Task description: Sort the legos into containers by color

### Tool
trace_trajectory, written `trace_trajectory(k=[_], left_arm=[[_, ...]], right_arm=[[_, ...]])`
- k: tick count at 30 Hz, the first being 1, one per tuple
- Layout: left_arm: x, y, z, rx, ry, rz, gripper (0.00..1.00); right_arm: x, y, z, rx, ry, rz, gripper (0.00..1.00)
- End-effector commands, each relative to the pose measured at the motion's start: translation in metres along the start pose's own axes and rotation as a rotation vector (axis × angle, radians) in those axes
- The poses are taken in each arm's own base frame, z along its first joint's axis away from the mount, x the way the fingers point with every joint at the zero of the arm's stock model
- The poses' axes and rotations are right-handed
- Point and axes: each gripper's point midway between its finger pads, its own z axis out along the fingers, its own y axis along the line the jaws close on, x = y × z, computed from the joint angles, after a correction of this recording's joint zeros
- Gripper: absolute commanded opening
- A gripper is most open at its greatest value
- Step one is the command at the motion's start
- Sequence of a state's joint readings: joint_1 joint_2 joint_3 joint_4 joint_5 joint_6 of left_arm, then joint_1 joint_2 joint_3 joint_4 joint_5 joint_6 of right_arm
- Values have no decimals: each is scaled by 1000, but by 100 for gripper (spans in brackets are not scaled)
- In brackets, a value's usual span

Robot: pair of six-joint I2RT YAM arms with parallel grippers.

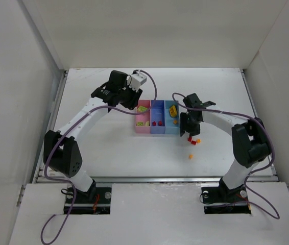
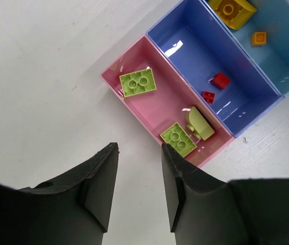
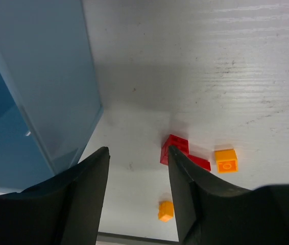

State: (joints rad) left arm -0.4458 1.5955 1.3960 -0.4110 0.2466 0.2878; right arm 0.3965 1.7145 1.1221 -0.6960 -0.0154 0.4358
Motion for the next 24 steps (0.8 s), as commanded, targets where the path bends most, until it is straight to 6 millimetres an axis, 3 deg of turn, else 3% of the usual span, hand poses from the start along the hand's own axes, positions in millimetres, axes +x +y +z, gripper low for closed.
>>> trace_trajectory(k=[1, 7, 16, 24], left_arm=[[-10, -5, -20, -6, -38, -28, 37], [-8, -7, -22, 3, -40, -37, 37], [-7, -8, -24, 3, -40, -37, 37], [-5, -9, -22, 12, -42, -28, 37]], right_arm=[[-9, 0, 6, 18, -35, 27, 54], [-9, -7, 3, 62, -35, 27, 53], [-25, -12, -35, 92, -122, 41, 53], [-10, -15, -17, 103, -57, 38, 53]])
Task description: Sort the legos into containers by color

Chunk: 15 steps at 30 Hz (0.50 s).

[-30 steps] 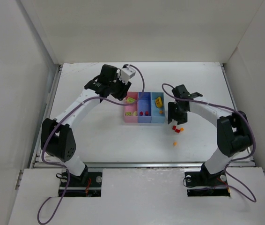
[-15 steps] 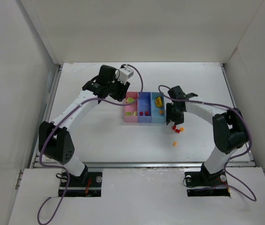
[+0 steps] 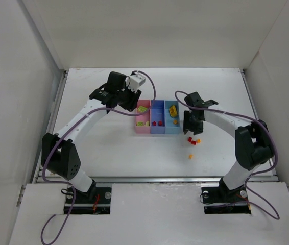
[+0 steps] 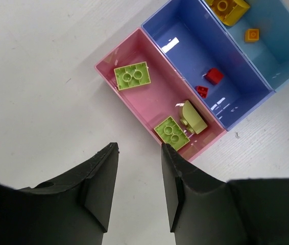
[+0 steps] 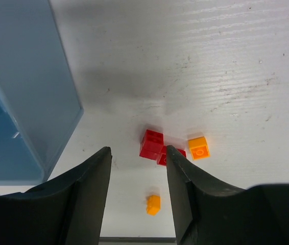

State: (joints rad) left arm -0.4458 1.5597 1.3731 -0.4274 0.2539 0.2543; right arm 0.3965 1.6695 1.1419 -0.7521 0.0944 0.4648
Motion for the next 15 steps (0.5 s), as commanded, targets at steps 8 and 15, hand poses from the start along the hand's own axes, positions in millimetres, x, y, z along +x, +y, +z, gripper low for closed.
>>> trace_trajectory(k=[8, 15], left_arm=[[-6, -5, -16, 5, -44, 7, 37], [-6, -5, -16, 5, -44, 7, 37]], right_arm=[[7, 2, 23, 9, 38, 5, 53], [11, 5, 36, 4, 72, -6, 42]])
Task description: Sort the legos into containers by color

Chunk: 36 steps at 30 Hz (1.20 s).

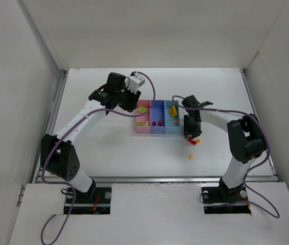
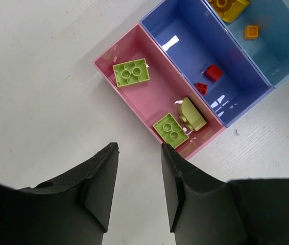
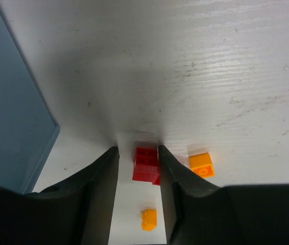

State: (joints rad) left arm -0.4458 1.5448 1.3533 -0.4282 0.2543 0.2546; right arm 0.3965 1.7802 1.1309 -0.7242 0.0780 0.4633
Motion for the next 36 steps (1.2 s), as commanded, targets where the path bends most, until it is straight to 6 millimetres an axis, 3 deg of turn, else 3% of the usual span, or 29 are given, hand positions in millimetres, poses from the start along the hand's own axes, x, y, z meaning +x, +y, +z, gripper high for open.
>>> trace_trajectory(k=[1, 5, 9, 12, 17, 18, 21, 23, 25, 27, 28, 29, 30, 32, 33, 36], left_arm=[[-7, -4, -12, 5, -40, 5, 37], [-7, -4, -12, 5, -40, 5, 37], [-9, -4, -12, 4, -49, 7, 37], [-9, -4, -12, 4, -49, 7, 37], [-9, -3, -12, -5, -48, -2, 37], [-7, -3, -14, -5, -48, -2, 37], [-2, -3, -12, -12, -36, -15, 37], [2, -2, -11, -19, -25, -28, 37], [4, -1, -12, -28, -22, -28, 38], [5, 1, -12, -39, -20, -29, 38], [5, 3, -13, -51, -18, -29, 38], [3, 2, -16, -53, -27, -27, 38], [6, 4, -16, -64, -16, -29, 38], [7, 10, -17, -81, -14, -35, 38], [7, 10, -17, -81, -14, -35, 38], [8, 9, -18, -81, -14, -35, 38]], right_arm=[[-4, 6, 6, -25, -17, 3, 40], [-4, 6, 2, -26, -19, 3, 27], [-4, 6, -3, -29, -25, 3, 7], [-17, 5, -17, -17, -70, 7, 0], [-55, -13, -67, 82, -240, 41, 0], [-74, -9, -84, 73, -305, 55, 0], [-104, -1, -122, 80, -443, 90, 0], [-123, 18, -142, 30, -543, 63, 0], [-128, 61, -159, -84, -605, -38, 0], [-125, 106, -161, -195, -620, -168, 0], [-129, 117, -166, -212, -631, -178, 0], [-130, 127, -165, -219, -630, -190, 0], [-125, 132, -147, -192, -577, -214, 0], [-128, 147, -144, -214, -565, -230, 0], [-126, 152, -130, -217, -532, -242, 0], [-120, 162, -116, -251, -480, -264, 0]])
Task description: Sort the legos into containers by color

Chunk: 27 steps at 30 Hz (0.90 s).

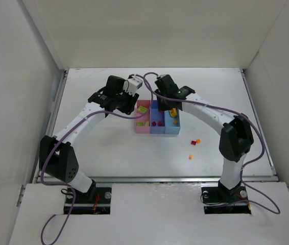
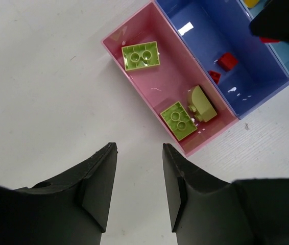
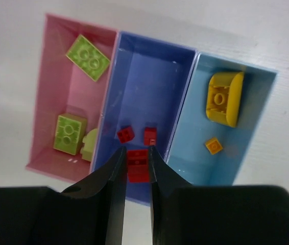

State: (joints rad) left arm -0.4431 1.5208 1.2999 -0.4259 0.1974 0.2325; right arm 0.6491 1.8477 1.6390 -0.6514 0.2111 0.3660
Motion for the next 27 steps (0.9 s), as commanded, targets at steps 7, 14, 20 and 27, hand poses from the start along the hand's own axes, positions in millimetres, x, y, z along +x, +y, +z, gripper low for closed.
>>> trace_trajectory(k=[7, 14, 20, 27], left_arm=[[-9, 3, -17, -27, -51, -8, 39], [-9, 3, -17, -27, -51, -8, 39], [-9, 3, -17, -27, -51, -8, 39], [-4, 2, -14, -25, -42, -9, 39]], right_arm=[[0, 21, 17, -131, 39, -38, 43], [-7, 26, 11, -150, 31, -46, 69], [-22, -15, -16, -77, -8, 89, 69], [42, -134, -55, 130, 81, 347, 66]])
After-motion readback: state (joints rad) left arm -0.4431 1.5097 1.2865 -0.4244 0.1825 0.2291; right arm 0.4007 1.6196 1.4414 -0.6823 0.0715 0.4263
